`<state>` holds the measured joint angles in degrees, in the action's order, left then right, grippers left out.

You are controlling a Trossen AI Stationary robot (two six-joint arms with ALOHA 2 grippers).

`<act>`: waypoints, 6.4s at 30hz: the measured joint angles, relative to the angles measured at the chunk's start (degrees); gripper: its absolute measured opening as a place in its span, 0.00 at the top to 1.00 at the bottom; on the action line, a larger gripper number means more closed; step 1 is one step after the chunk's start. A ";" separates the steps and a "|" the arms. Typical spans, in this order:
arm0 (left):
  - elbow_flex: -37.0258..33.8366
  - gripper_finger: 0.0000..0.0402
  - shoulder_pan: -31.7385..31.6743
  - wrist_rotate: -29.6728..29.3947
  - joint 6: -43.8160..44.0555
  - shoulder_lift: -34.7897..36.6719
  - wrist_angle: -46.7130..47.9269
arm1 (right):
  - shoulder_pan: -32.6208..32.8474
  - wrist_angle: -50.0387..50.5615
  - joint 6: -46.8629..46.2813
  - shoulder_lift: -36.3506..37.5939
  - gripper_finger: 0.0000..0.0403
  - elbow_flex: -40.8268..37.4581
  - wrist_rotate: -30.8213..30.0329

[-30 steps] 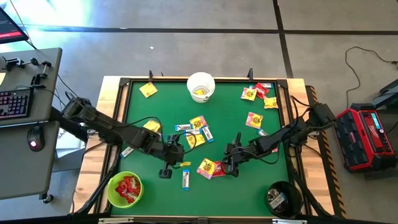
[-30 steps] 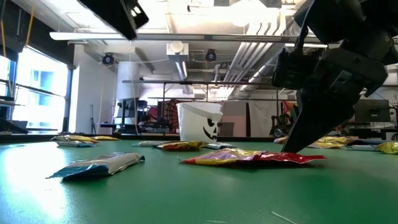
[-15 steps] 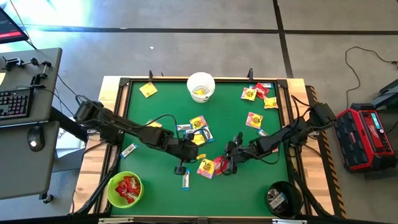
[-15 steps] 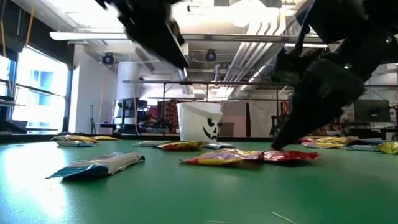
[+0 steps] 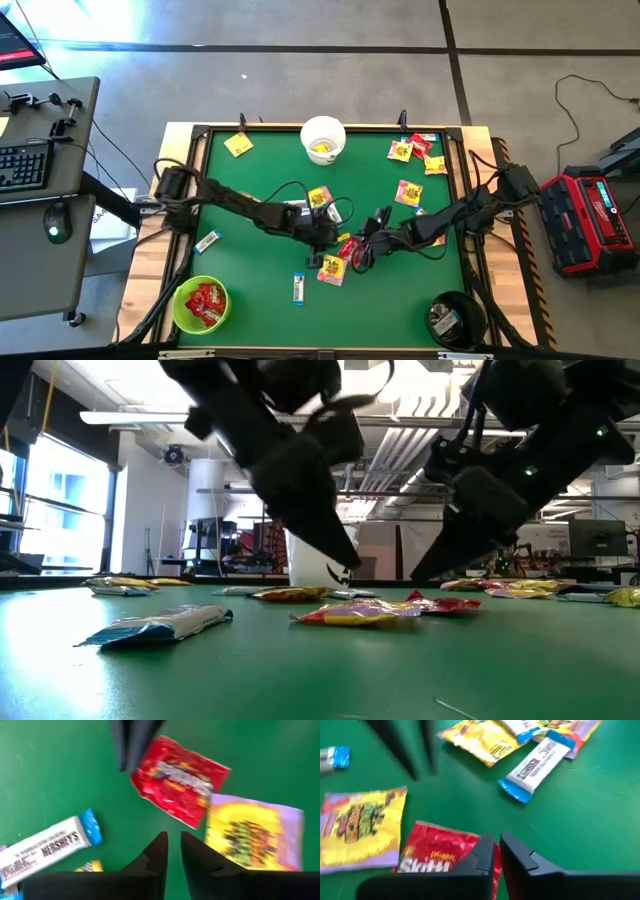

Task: Sort candy by brand, put in halloween buckets
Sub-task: Put the red candy into the green bucket

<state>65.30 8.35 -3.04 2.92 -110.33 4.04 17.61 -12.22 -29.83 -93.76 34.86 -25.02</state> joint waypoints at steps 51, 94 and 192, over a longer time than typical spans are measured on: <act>2.34 0.60 -10.91 20.61 28.30 -6.62 -8.99 | 5.72 9.83 7.83 -2.60 1.00 3.75 6.10; 2.32 0.97 -8.65 24.80 23.64 -9.74 -11.85 | 5.62 8.51 9.36 -2.69 1.00 3.66 5.93; -3.91 0.80 53.44 9.70 92.37 30.82 58.41 | 2.25 17.66 8.90 3.87 0.87 3.68 -2.60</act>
<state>61.39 61.79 6.66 95.29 -79.50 62.45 19.86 5.44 -20.93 -89.89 38.54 -27.62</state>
